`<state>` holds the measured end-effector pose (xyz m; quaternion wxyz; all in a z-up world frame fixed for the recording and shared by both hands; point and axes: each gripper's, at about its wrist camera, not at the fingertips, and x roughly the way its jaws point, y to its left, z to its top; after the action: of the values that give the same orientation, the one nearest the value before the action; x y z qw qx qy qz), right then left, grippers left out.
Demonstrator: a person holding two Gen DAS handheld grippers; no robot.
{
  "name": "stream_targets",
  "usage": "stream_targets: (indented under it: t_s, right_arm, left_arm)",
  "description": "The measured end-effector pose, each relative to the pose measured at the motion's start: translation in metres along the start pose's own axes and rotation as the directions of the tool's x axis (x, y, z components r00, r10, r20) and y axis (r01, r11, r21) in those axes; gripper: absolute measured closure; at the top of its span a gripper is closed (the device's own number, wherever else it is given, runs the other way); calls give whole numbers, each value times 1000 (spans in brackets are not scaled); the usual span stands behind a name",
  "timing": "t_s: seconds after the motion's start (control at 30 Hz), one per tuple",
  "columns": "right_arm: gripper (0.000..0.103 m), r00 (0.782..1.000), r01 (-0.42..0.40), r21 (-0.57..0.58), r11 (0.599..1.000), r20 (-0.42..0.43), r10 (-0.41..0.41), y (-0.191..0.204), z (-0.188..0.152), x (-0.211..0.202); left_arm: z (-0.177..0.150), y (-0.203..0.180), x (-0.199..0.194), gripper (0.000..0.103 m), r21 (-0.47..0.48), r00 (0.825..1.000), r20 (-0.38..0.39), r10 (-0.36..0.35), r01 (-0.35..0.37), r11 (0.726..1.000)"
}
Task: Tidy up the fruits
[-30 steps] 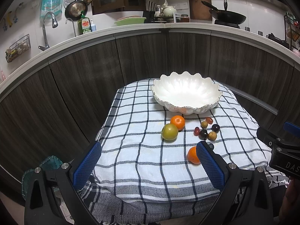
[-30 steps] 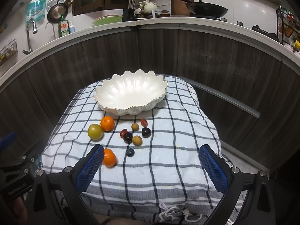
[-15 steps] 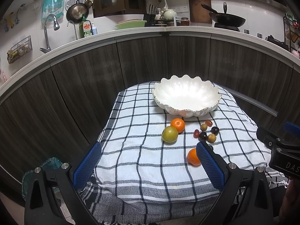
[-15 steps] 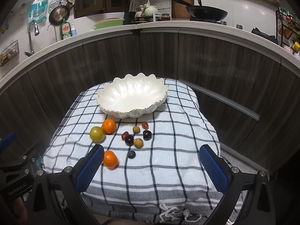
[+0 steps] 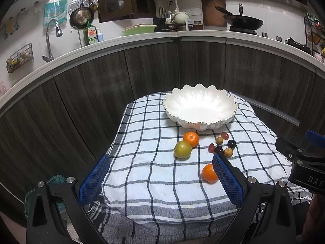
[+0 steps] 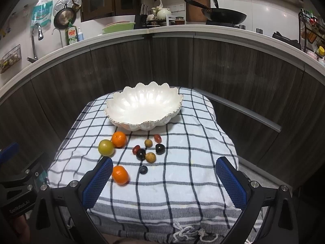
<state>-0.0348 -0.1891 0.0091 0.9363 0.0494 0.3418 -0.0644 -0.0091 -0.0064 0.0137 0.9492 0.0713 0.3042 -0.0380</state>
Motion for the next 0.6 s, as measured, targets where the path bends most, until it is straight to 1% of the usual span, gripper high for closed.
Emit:
stream_targets:
  t_s: [0.33, 0.6]
  right_arm:
    - [1, 1000, 10, -8, 1000, -20, -10, 0, 11, 17]
    - [1, 997, 13, -11, 1000, -71, -14, -1, 16, 45]
  left_arm:
    - [10, -7, 21, 1, 23, 999, -29, -18, 19, 1000]
    - [18, -12, 49, 1, 43, 997, -69, -27, 30, 999]
